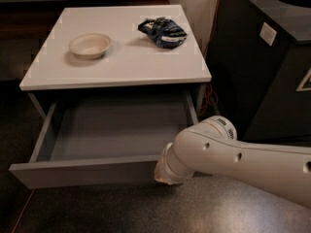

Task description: Close top drawer

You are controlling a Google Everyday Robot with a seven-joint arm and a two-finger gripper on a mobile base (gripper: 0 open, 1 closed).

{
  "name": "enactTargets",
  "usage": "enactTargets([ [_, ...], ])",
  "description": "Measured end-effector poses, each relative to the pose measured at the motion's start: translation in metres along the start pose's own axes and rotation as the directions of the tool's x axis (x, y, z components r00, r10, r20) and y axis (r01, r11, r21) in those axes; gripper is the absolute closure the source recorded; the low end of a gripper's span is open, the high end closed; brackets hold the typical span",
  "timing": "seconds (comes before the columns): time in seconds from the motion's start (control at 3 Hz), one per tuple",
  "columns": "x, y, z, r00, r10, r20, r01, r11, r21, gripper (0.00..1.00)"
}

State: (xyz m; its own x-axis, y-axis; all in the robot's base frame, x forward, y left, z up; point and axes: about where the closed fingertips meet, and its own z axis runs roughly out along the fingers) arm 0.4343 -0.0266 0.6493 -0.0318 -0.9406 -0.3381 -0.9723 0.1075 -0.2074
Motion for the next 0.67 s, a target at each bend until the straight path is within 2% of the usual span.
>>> enactTargets([
  [0.33,0.011,-0.033,0.008,1.000,0.022,0.013,-0.023,0.9991,0.035,1.00],
  [0.67,0.016,-0.073,0.014,0.998,0.035,0.061,-0.039,0.9970,0.067,1.00],
])
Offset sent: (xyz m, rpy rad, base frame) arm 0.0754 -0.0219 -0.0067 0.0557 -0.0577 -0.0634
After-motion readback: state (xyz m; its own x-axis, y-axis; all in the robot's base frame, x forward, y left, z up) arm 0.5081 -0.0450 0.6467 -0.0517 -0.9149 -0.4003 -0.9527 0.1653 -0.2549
